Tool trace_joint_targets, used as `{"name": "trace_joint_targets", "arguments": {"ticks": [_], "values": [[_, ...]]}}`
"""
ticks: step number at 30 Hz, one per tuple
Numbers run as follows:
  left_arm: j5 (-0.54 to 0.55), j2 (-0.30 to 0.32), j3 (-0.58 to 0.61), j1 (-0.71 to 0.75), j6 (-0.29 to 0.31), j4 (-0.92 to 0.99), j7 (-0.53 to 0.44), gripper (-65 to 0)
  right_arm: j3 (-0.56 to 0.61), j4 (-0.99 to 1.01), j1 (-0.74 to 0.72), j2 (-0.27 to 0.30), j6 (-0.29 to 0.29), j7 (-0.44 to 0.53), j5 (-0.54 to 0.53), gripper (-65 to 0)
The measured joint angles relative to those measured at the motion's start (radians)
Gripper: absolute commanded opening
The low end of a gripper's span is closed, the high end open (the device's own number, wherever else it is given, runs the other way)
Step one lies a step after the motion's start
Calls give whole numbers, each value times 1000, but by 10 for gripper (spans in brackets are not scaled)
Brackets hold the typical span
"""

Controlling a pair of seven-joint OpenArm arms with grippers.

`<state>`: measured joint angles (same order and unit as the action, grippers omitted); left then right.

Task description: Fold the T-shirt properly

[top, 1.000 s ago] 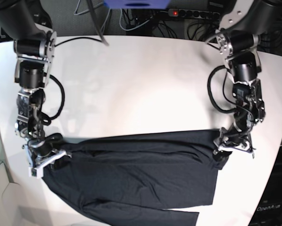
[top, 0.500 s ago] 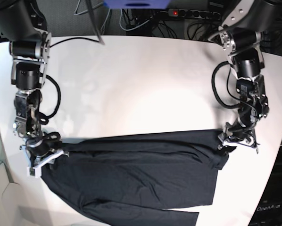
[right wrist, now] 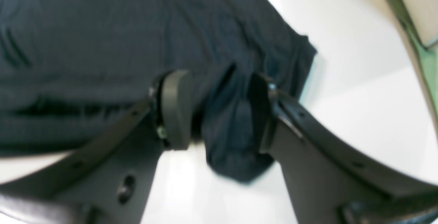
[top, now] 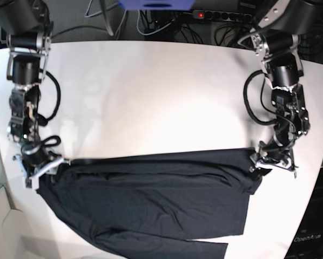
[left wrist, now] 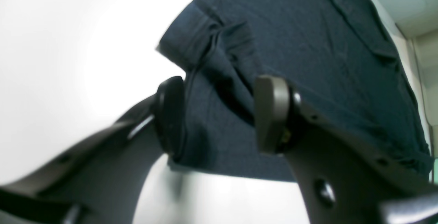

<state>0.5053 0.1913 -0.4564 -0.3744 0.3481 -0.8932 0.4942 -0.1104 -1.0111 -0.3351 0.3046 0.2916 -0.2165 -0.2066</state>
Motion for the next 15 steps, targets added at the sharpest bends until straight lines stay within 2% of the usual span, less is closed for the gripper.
{"name": "trace_joint_targets", "arguments": {"ticks": [5,12,15], "values": [[-7,0,0,0,0,-1,-2,-332,2,-14,75,-3,0,-7,0,-357],[-6,9,0,0,1,-1,3,-332,2,-15,81,-6,0,-2,0,-356],[-2,23,0,0,-1,-1,0,-333,2,45,69,-5,-1,6,0,-356]]}}
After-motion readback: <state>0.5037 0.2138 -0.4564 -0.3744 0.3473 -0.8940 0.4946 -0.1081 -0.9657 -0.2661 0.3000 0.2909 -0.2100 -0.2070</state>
